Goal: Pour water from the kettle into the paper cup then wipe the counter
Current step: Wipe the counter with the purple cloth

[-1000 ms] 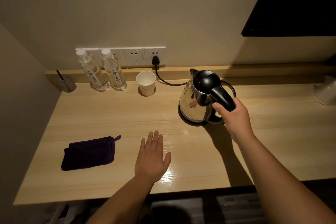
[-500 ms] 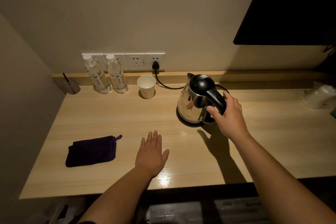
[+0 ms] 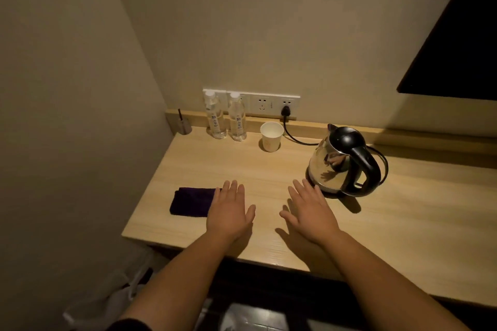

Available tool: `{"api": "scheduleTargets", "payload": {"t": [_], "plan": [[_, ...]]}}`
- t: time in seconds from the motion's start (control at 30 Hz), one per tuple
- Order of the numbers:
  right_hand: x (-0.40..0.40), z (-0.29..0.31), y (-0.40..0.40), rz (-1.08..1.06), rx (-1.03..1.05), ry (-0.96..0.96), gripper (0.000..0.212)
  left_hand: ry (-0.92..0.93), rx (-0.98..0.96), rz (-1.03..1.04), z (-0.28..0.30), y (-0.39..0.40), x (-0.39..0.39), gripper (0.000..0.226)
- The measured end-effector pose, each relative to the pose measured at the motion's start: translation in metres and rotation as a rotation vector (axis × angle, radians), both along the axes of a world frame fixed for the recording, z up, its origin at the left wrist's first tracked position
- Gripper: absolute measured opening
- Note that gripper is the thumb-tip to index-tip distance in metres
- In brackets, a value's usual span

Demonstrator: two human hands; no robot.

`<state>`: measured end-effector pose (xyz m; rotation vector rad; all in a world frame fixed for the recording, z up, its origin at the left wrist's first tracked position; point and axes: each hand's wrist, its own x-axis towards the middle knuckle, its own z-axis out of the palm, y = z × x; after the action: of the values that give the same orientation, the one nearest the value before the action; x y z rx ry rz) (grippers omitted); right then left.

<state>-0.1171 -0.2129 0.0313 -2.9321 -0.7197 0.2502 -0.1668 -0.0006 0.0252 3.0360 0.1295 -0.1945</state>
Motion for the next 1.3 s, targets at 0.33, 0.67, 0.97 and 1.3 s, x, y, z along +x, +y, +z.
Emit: {"api": "scheduleTargets", "payload": {"t": [0.33,0.67,0.97,1.3], "plan": [[-0.005,0.006,0.086,0.167,0.007,0.02,0.076,-0.101,0.013,0.166,0.021,0.074,-0.041,0.067],[-0.022,0.001,0.184,0.297,0.032,0.026,0.075,-0.062,0.014,0.32,0.007,0.158,-0.07,0.072],[-0.024,-0.012,0.252,0.376,-0.008,0.033,0.071,-0.077,-0.067,0.536,-0.017,0.226,-0.078,0.069],[0.003,-0.061,0.274,0.467,-0.042,0.104,0.08,-0.043,-0.331,0.946,-0.082,0.276,-0.052,0.065]]}}
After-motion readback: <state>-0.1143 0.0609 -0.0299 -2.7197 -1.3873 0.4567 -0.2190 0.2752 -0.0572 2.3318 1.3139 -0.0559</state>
